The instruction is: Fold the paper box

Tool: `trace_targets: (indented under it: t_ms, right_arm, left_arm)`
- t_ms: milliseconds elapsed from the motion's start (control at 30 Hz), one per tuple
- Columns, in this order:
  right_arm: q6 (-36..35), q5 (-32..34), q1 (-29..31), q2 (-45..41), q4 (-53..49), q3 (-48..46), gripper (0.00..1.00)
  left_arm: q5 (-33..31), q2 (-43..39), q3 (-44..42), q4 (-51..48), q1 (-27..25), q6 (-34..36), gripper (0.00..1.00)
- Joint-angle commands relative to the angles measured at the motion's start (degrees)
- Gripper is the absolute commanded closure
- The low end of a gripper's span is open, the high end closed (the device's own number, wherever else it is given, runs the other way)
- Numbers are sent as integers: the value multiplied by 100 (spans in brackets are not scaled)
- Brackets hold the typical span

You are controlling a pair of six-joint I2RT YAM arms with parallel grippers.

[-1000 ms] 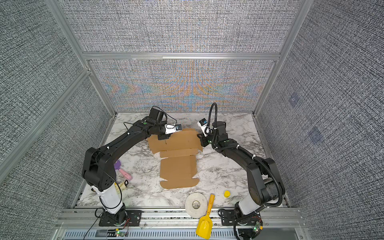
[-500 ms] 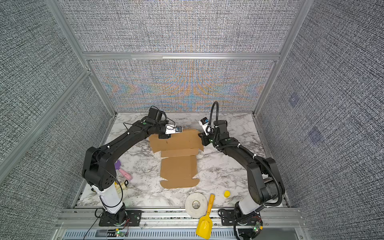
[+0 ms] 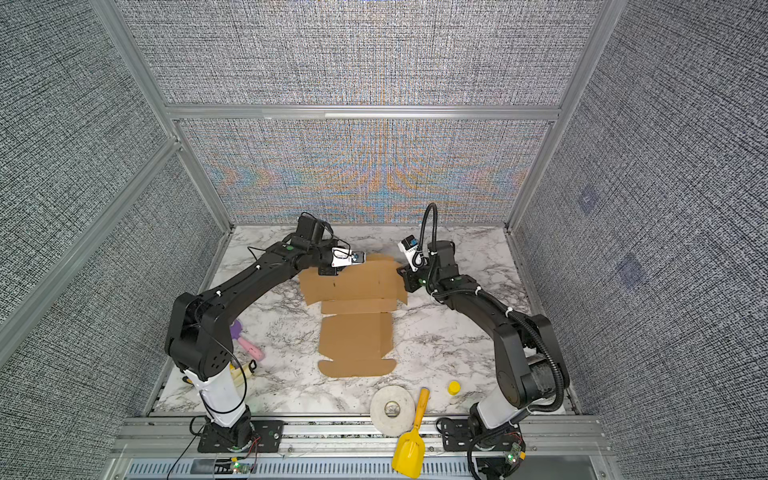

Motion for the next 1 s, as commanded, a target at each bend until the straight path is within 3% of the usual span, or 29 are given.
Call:
trace_targets:
  t_ms: [0, 267, 533, 633, 767, 967]
  right_arm:
    - [71, 1, -13, -24, -49, 19, 97]
    - [167, 112, -32, -23, -73, 28, 97]
    - [228, 112, -42, -58, -79, 25, 95]
    - [251, 127, -40, -91, -106, 50, 86]
    - [374, 380, -26, -357, -305, -5, 66]
    - [648, 1148, 235, -1486, -1066, -292, 62]
  left_arm:
    - [310, -37, 113, -65, 7, -126, 72]
    - [588, -101, 161, -265, 8, -99, 73]
    - [478, -125, -6, -46, -10, -140, 91]
    - [304, -133, -169, 283, -12, -187, 99]
    - [83, -125, -133, 399, -5, -101, 100]
    - [260, -93, 222, -77, -1, -98, 100]
